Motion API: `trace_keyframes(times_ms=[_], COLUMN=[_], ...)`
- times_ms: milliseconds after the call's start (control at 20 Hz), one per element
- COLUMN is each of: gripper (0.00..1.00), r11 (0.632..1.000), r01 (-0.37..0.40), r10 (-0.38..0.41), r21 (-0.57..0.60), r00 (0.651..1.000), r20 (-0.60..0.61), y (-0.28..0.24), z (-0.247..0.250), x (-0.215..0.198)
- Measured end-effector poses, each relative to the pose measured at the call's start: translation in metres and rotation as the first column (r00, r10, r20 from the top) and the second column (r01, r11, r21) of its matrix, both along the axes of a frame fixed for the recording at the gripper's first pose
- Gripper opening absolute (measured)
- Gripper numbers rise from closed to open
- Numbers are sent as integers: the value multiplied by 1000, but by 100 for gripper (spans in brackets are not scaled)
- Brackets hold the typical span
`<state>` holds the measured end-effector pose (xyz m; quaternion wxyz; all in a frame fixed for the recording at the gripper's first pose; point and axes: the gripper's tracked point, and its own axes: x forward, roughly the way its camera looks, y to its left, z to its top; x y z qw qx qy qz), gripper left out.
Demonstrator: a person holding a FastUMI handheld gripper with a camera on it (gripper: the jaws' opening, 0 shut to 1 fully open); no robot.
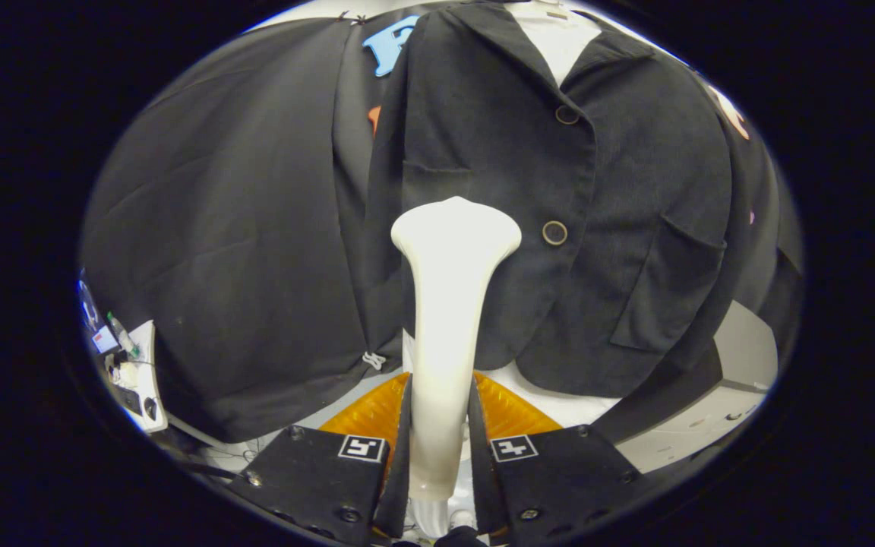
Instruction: Iron the clothes twice with a garment steamer, once on the left side and once on the right side.
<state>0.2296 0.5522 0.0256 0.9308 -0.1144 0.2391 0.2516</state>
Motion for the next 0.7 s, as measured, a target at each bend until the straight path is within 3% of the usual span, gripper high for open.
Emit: trace_keyframes(times_ms=[400, 700], gripper=[37, 37], r11=[1000, 1000], r01=[0, -1], r10=[-1, 1], r21=[-17, 9], r00=[999, 999], r20=[-51, -50], y=[-4, -15], z=[-26, -18], x=[-7, -17])
